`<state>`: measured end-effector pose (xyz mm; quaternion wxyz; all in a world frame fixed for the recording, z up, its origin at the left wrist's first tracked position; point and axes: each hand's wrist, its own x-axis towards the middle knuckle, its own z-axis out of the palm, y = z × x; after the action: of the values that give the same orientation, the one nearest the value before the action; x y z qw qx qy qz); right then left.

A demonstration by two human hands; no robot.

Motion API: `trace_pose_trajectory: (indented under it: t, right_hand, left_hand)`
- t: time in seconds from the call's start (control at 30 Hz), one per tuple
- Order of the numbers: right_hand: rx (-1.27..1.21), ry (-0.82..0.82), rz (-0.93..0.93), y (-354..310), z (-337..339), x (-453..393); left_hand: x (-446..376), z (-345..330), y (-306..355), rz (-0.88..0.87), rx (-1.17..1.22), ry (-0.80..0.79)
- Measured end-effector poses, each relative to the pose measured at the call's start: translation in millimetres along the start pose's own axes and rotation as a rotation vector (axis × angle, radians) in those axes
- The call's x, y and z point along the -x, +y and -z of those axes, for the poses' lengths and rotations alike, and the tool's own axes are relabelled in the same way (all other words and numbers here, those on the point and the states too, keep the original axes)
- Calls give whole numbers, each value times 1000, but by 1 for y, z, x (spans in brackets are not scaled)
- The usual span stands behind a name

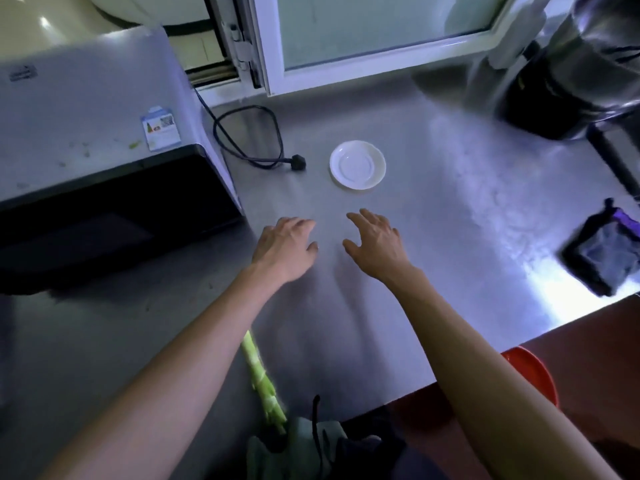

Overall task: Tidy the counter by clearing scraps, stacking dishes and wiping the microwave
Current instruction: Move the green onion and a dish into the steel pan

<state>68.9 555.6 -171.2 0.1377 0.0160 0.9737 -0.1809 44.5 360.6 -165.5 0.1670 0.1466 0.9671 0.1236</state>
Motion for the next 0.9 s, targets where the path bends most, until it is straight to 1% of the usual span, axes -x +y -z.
trace_pose_trajectory:
  t: [0.23, 0.33, 0.47, 0.6, 0.73, 0.9]
  right_hand:
    - [36, -80, 106, 36, 2, -83]
    - [94, -119, 120, 50, 3, -114]
    - [178, -106, 134, 65, 2, -151]
    - [226, -124, 152, 70, -2, -183]
    - [229, -92, 179, 67, -4, -210]
    - [271, -152, 224, 66, -1, -239]
  left_hand:
    - [-65, 1, 17, 92, 7, -6]
    - [-88, -3, 22, 123, 27, -11]
    - [-115, -7, 28, 142, 54, -13]
    - [-136, -11, 29, 151, 54, 9]
    - [-155, -12, 26, 170, 59, -3]
    - [-172, -8, 21, 196, 51, 20]
